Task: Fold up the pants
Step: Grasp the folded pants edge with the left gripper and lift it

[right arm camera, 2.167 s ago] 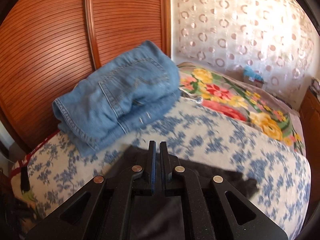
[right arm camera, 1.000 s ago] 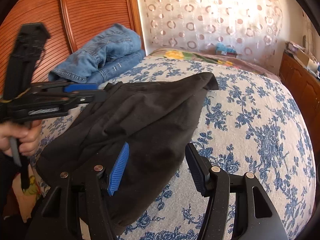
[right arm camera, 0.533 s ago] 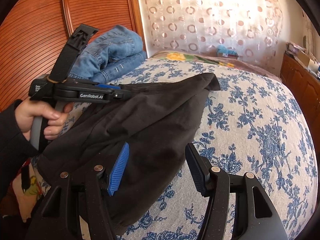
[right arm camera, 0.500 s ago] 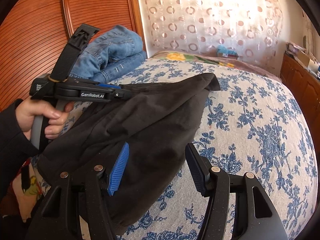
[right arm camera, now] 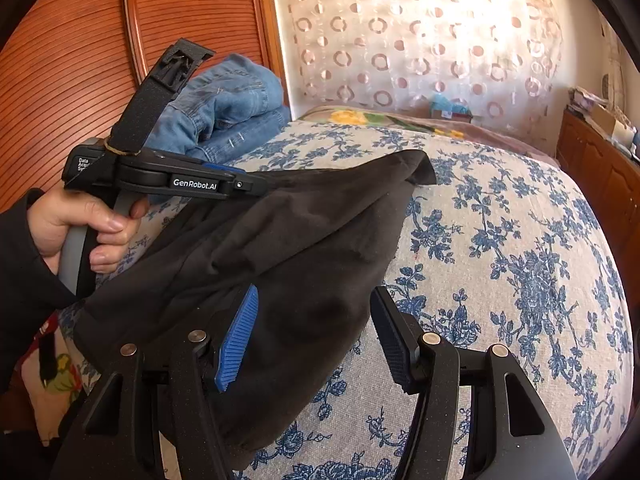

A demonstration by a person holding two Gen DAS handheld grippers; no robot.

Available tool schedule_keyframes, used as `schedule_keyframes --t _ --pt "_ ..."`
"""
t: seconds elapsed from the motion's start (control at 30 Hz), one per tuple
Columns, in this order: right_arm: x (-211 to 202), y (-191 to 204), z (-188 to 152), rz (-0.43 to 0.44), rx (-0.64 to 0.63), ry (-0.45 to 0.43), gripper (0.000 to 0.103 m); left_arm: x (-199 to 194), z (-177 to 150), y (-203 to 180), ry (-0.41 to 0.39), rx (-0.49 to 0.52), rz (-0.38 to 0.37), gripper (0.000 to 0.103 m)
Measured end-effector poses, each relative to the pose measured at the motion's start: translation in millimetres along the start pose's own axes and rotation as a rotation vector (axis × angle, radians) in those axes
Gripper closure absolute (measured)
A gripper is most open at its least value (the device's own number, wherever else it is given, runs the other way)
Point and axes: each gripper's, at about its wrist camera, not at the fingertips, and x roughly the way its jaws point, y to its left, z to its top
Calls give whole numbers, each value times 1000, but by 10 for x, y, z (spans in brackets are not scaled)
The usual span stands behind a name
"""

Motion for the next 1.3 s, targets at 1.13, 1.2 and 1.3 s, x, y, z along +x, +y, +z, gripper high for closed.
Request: schedule_keyframes --t 1.13,1.2,1.3 --pt "-3 -14 -5 -2 1 -4 43 -507 -89 447 -154 -62 104 100" --pt "0 -8 -5 -2 1 -4 43 -517 -99 444 -153 -67 96 96" --pt "-2 -14 -9 -2 2 -4 43 -548 -129 419 -155 -60 86 80"
